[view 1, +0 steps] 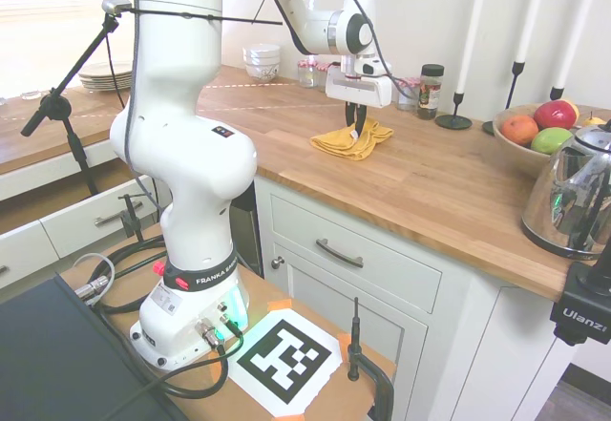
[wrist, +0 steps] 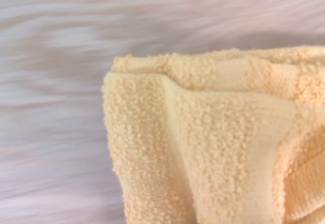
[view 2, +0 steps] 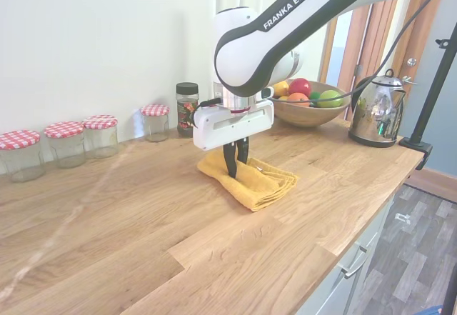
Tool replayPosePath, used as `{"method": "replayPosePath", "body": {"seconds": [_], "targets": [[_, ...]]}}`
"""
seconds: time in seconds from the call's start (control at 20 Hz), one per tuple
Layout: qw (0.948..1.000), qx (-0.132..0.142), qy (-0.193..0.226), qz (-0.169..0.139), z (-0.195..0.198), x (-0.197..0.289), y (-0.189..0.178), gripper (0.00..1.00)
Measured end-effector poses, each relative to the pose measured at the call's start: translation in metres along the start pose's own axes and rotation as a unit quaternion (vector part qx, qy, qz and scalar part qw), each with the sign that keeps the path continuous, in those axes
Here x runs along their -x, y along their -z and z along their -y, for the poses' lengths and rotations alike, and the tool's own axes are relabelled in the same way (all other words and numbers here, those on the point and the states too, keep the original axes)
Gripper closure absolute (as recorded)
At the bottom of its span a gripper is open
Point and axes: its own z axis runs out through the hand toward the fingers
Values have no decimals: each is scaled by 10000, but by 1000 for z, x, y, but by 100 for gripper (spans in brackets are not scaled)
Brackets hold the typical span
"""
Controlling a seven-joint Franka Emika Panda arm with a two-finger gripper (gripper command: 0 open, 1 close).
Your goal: Wipe the counter
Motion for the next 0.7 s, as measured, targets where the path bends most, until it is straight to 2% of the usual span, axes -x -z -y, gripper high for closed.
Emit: {"method": "replayPosePath", "body": {"seconds": [0.4,0.7], "targets": [[9998,-73,159,-121,56,75,6,100],[9996,-97,258,-117,105,110,11,100]]}}
